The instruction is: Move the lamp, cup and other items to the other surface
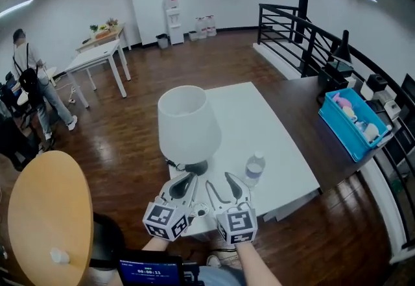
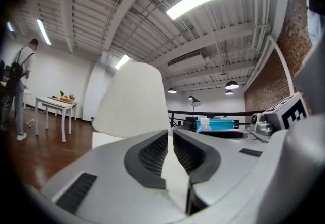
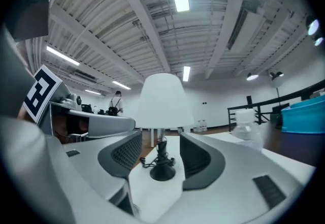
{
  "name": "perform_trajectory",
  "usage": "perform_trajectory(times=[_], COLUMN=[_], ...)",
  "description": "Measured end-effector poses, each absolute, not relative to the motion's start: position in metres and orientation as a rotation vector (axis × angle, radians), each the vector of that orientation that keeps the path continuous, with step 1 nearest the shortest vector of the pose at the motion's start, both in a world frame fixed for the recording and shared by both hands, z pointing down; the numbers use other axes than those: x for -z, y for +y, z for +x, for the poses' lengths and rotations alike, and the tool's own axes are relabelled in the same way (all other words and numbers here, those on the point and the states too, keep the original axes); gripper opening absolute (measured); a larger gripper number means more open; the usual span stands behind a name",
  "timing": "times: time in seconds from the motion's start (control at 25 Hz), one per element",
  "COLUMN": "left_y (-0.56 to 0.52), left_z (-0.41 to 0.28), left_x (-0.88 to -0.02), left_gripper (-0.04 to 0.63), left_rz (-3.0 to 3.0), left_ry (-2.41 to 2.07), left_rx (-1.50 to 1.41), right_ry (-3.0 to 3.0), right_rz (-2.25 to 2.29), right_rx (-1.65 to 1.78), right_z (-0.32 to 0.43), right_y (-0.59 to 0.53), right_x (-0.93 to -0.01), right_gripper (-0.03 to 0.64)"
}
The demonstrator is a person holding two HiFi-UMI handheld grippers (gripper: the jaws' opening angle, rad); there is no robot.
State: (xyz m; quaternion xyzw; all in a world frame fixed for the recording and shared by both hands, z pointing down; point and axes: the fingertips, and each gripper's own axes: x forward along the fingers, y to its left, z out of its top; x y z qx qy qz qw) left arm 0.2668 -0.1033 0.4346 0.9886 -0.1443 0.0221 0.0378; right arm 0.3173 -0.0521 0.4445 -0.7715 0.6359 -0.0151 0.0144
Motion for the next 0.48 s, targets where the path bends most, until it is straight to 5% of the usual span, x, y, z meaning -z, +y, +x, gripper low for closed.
perform_trajectory(times=[0.48], left_y=[-0.038], left_z=[0.365], left_x=[-0.457], left_gripper=[0.041], left_rz=[3.032], left_ry=[-0.193], left_rx=[-0.145], right_ry=[1.682], right_rz=[-2.686], right_rx=[0.179], right_z=[0.44], right_y=[0.01], right_x=[-0.49], right_gripper=[0.386])
